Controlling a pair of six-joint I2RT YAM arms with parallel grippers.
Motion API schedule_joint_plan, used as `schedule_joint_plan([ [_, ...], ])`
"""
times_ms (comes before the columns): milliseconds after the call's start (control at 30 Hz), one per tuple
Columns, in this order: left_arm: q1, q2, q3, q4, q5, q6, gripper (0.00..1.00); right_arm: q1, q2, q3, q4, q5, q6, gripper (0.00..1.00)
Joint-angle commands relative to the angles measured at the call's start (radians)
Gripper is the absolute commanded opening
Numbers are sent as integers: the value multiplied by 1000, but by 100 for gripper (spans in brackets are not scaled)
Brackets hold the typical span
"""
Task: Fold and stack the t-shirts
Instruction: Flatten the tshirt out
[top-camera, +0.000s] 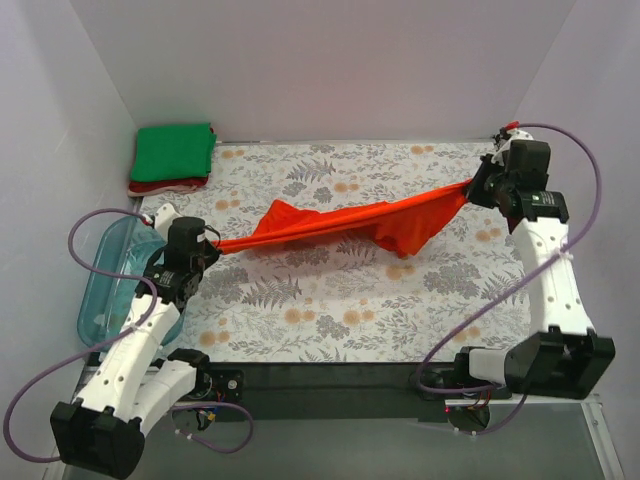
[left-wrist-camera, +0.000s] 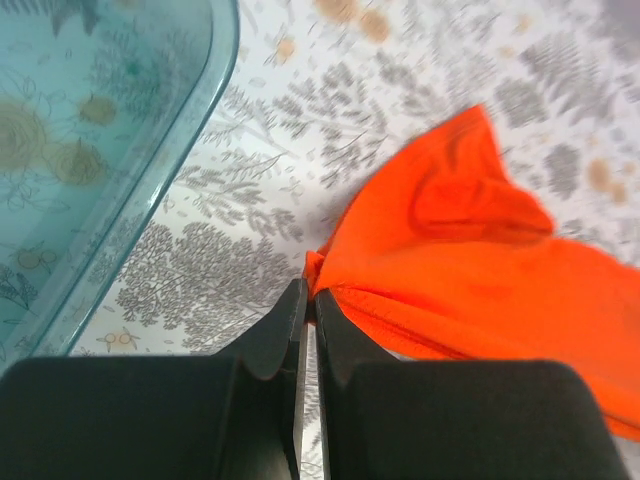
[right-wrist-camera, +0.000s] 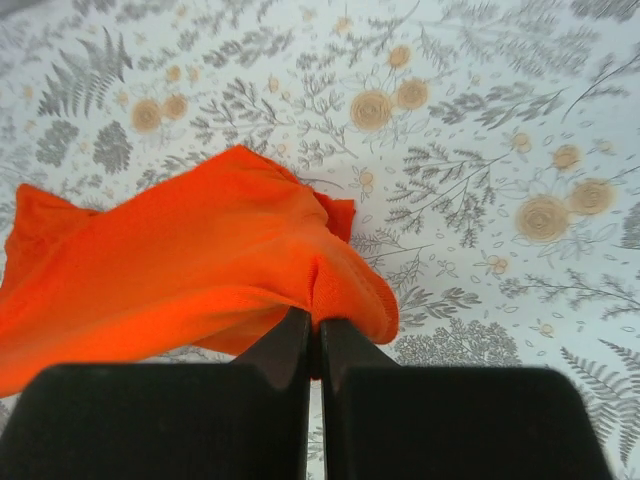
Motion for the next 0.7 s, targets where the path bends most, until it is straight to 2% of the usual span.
schedule_joint_plan([
  [0, 7, -79, 87, -74, -76, 18, 0, -9, -146, 16, -31, 97, -38, 1],
  [167, 7, -79, 75, -51, -46, 77, 0, -9, -139, 45, -2, 111, -38, 1],
  [300, 7, 29, 23, 47, -10, 76, 0, -7, 77, 93, 15, 27, -33, 1],
  [367, 7, 130, 26, 72, -12, 67, 0, -7, 169, 140, 36, -1, -29, 1],
  [500, 9, 301, 70, 153, -4, 70, 0, 2, 476, 304, 56, -54, -9, 1],
  [600, 12, 433, 150, 161, 8, 85, 0, 11, 689, 502, 32, -94, -7, 12],
  [667, 14, 509, 193, 162, 1, 91, 0, 17, 760, 605, 22, -107, 3, 30],
])
